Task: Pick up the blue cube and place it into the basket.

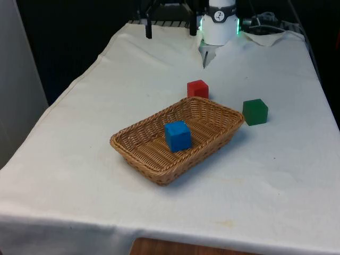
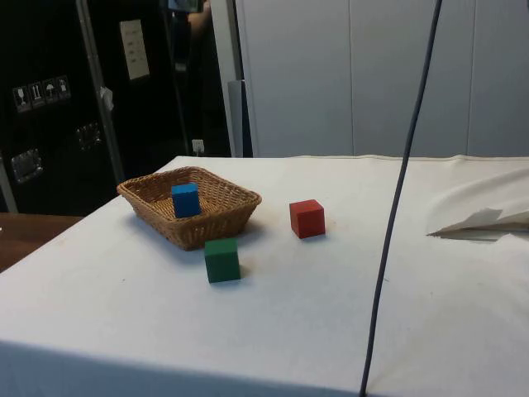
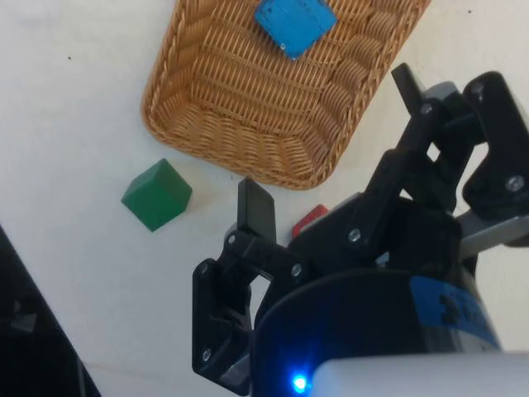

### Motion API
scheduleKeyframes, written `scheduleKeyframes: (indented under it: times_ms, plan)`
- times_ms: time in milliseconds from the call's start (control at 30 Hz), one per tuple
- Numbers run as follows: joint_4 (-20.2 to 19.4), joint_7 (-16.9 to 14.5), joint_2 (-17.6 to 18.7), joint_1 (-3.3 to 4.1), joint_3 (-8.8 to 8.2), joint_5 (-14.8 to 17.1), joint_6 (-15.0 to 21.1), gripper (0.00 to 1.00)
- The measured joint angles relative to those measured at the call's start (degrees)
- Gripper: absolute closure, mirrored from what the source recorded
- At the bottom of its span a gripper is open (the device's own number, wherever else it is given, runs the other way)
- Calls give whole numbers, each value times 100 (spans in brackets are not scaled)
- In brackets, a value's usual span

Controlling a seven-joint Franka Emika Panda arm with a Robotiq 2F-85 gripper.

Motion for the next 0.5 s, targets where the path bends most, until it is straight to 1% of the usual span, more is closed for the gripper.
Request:
scheduleKeyframes:
  times_ms: [133,233,467,500]
  plan:
    - [-17,-6,-69,-6,0,0,-23,0]
    - [-80,-11,-235,-17,-6,0,-63,0]
    - [-166,-23,-447,-29,-6,0,-115,0]
    - [-206,-29,-533,-34,-6,0,-160,0]
